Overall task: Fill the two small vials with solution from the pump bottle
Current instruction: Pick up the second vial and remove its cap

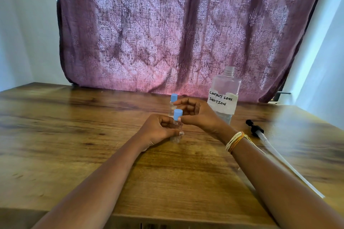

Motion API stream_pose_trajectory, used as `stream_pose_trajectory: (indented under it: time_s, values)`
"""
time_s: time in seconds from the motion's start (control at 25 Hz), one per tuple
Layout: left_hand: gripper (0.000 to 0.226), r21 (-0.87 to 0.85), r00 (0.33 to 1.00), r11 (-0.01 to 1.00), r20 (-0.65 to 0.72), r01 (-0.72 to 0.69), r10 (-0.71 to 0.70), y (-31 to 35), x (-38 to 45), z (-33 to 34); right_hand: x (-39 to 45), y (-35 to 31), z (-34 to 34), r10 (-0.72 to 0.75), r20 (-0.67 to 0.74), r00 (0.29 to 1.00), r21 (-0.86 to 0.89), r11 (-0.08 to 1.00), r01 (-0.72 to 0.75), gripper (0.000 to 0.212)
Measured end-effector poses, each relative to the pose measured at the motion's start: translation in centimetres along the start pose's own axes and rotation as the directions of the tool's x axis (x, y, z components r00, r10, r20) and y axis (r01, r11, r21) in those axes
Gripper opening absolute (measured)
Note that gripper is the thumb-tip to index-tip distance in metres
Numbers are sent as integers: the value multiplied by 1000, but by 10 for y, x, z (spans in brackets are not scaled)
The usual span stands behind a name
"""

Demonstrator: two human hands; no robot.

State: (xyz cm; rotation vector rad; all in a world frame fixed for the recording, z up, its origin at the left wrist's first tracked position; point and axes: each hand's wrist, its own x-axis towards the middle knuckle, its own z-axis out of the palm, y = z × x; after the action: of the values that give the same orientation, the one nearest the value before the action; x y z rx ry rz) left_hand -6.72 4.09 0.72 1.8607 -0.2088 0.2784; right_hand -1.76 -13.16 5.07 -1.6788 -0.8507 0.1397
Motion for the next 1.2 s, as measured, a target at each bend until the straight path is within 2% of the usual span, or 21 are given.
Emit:
stream_pose_trajectory:
  time_s: [0.08, 0.12, 0.28, 0.4, 0.56, 0.64, 0.72, 0.8, 0.92, 1.0, 1.04, 1.12, 1.2]
  values:
    - [17, -6, 1000, 1000, 4, -4, 4, 1, -1, 0, 0, 1, 0, -5, 75, 997, 32, 999, 3, 51]
    - [17, -11, 1000, 1000, 11, -8, 8, 1, -1, 0, 1, 1, 1, -5, 69, 998, 7, 1000, 5, 52]
    - [18, -16, 1000, 1000, 14, -16, 16, 0, -2, 0, 2, 1, 6, 7, -73, 997, -121, 993, -16, 47]
    - [23, -9, 1000, 1000, 13, -1, 1, -1, 0, -1, 0, -2, 5, -21, -93, 995, -126, 992, 9, 36]
    - [20, -13, 1000, 1000, 12, 13, -13, -1, 1, -1, -4, -7, 4, -12, 2, 1000, -63, 998, 12, 38]
    - [18, -16, 1000, 1000, 16, 14, -14, -1, 0, -1, -5, -8, 6, -22, 2, 1000, -103, 994, 22, 40]
    - [18, -17, 1000, 1000, 23, 8, -7, -1, -1, -2, -4, -8, 8, -24, -46, 999, -181, 983, 15, 40]
    - [20, -11, 1000, 1000, 23, 4, -4, -1, -1, -2, -4, -7, 8, -27, -83, 996, -182, 983, 12, 38]
    - [21, -20, 1000, 1000, 14, 17, -17, -1, 0, -1, -2, -9, 6, -44, -125, 991, -8, 999, 44, 37]
    - [25, -17, 1000, 1000, 15, 21, -21, -1, 0, -1, 1, -10, 4, -11, -184, 983, 126, 991, 35, 39]
    - [27, -13, 1000, 1000, 15, 24, -24, -1, 0, -1, 1, -9, 2, 21, -229, 973, 138, 990, 11, 41]
    - [26, 0, 1000, 1000, 11, 27, -27, 0, 0, -1, 3, -9, -1, 85, -341, 936, 51, 996, -71, 45]
    - [25, 0, 1000, 1000, 7, 28, -28, 0, 0, 0, 2, -6, -5, 85, -427, 900, -116, 982, -147, 41]
